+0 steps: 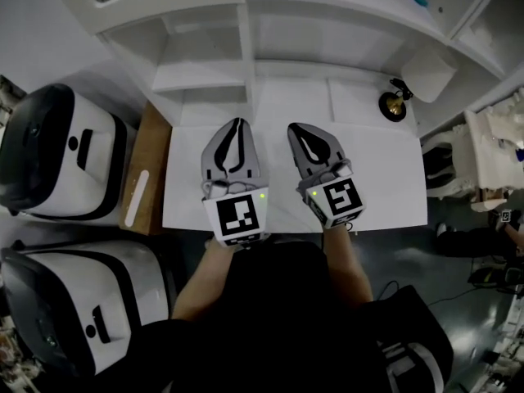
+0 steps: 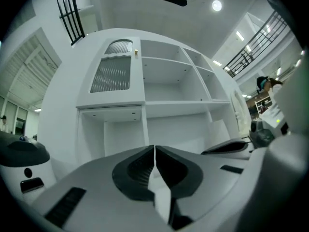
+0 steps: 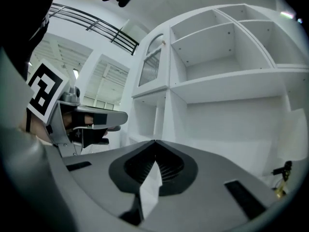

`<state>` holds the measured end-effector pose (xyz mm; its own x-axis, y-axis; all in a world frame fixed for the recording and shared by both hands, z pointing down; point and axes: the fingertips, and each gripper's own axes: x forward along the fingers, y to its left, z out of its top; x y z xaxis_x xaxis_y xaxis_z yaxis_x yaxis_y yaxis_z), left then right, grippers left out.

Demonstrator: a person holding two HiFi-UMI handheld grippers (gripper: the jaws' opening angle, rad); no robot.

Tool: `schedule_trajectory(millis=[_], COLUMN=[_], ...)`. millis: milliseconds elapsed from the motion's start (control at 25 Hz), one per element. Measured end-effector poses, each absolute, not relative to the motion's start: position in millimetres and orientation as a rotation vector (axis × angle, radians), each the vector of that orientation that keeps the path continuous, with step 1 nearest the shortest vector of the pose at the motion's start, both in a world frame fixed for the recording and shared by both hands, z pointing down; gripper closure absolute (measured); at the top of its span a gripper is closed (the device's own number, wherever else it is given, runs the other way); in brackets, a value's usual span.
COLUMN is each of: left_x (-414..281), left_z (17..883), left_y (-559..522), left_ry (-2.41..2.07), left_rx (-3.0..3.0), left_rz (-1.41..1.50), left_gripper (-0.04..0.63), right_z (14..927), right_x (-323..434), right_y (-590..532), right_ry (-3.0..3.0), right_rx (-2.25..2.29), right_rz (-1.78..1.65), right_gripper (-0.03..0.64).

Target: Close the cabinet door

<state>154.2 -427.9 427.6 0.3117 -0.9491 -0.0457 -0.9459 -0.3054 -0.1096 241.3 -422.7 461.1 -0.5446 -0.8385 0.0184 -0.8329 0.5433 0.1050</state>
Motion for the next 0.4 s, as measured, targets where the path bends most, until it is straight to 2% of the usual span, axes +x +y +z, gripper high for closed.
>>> schedule_trajectory(millis=[160, 400], left_x=[152, 155], left_z=[434, 460], left_y=[-419, -403], left_ry=[1.844, 1.829], left_rx=[-2.458, -2.545], left_rz=[0.017, -0.077], left_gripper=[0.572, 0.572], right_z=[470, 475], right_x=[240, 239], right_y=[-416, -410], right_ry=[-2.701, -2.686], right_rx=[1.447, 1.413], right_rz=[-0.109, -0.068], right_gripper=[0.597, 0.597])
